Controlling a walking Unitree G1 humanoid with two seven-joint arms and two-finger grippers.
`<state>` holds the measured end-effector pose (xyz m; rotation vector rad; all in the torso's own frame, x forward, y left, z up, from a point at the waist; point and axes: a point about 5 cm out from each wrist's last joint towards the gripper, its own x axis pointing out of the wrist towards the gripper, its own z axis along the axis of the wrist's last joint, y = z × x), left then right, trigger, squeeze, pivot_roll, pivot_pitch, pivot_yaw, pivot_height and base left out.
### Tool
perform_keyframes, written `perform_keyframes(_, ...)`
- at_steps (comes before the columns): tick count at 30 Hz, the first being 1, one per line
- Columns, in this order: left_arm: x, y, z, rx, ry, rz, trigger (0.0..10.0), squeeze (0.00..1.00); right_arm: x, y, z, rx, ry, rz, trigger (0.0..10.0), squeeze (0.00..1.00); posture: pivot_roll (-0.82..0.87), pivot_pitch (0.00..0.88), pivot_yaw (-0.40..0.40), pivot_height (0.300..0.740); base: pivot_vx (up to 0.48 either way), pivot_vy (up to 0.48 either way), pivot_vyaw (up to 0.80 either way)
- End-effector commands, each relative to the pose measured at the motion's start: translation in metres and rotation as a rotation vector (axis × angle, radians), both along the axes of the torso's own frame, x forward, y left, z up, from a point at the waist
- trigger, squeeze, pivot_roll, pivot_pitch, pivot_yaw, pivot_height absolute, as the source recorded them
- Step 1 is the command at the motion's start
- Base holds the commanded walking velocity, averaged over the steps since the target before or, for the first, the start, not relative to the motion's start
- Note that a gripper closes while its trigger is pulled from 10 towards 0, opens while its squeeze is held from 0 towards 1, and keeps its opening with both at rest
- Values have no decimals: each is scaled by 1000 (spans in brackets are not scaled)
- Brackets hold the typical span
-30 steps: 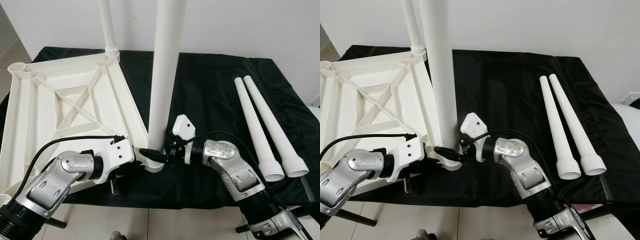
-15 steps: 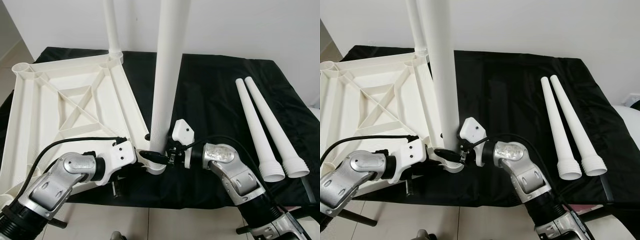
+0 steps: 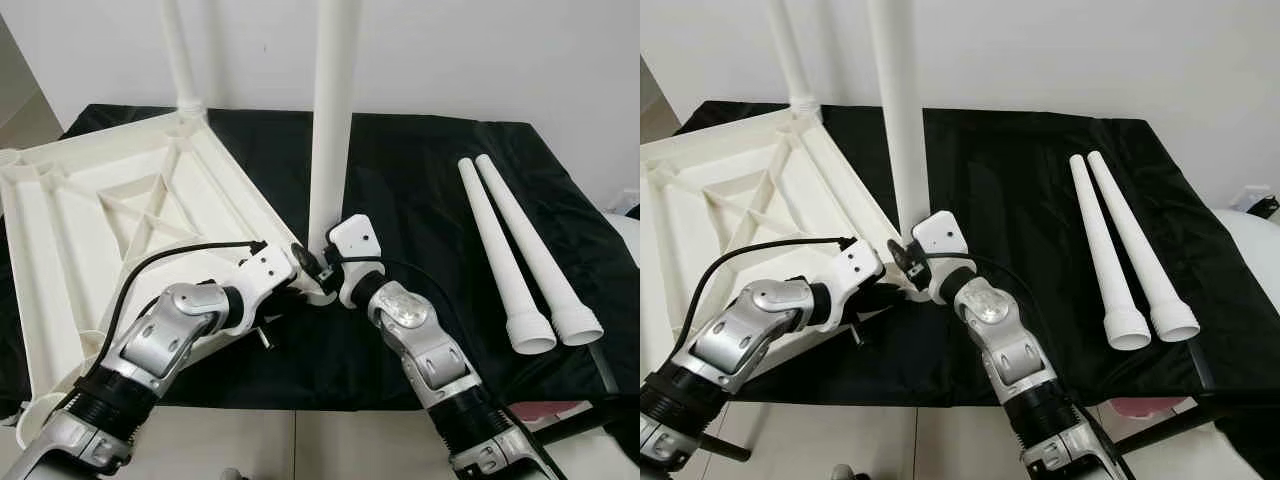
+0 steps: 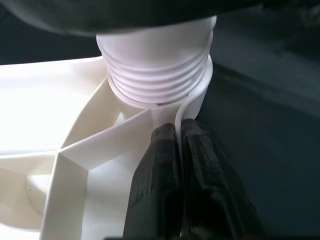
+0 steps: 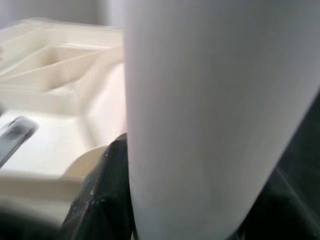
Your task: Building children table
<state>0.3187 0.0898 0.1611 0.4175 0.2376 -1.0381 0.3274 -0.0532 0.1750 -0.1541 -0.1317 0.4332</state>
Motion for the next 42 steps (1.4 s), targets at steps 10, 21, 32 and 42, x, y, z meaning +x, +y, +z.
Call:
perform_keyframes(10,3,-27,25,-61,-76,-105,0,0,2,-28,-57,-109,216,-276,0,0,73,176,-8,740,0,0,0)
perform_keyframes(21,-4,-20,17,-20,-62,-148,0,0,-4,-13,-21,12,54,-33,10000,0,75,177,-10,740,0,0,0)
perform_keyframes(32,-42,4,8,67,-23,-309,0,0,-16,-27,20,-114,-107,303,10000,0,74,180,-5,740,0,0,0)
perform_keyframes(42,-70,24,4,99,20,-392,0,0,-28,-25,12,-220,-26,538,10000,0,85,184,-18,740,0,0,0)
